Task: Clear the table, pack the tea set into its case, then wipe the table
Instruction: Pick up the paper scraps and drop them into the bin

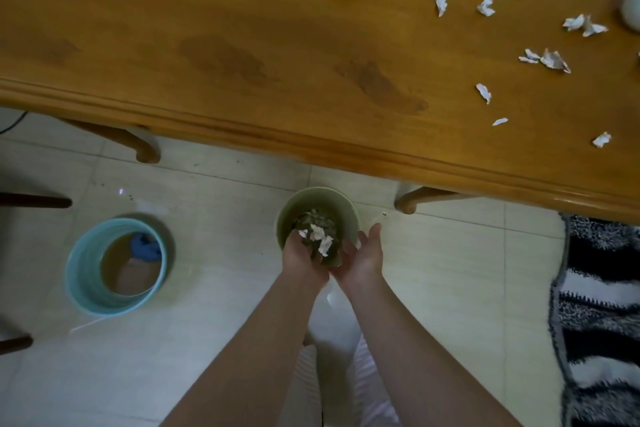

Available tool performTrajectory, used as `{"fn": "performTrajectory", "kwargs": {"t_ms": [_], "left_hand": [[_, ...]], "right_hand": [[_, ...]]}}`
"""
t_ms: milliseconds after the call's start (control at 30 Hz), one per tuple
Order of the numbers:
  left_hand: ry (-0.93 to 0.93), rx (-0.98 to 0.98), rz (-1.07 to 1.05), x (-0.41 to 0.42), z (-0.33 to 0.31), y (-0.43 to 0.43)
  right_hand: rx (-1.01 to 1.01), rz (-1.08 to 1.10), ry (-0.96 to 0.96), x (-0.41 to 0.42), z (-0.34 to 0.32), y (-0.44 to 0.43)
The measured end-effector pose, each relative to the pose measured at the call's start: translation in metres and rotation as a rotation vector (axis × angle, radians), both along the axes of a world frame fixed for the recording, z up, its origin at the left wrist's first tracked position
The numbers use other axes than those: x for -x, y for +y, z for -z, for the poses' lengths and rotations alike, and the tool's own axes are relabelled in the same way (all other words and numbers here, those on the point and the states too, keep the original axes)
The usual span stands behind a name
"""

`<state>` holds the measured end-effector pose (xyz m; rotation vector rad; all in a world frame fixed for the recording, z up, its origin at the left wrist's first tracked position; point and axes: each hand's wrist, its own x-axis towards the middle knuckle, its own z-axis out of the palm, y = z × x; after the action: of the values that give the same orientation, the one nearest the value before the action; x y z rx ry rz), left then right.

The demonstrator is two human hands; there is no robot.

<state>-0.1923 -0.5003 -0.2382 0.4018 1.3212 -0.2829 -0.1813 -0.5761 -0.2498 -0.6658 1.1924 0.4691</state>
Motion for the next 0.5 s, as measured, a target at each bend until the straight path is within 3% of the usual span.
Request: {"fn": "performTrajectory", "kwargs": {"t_ms": [267,500], "left_hand": [[-0.115,-0.032,-0.008,-0.003,-0.015,0.011],[-0.188,-0.126,0.110,-0.001,-0.078,0.014]], "right_hand": [[-0.046,-0.090,-0.078,-0.007,-0.021,-0.010],[-0.080,-0.091,-0.158,-0.011,-0.084,-0.027]]}}
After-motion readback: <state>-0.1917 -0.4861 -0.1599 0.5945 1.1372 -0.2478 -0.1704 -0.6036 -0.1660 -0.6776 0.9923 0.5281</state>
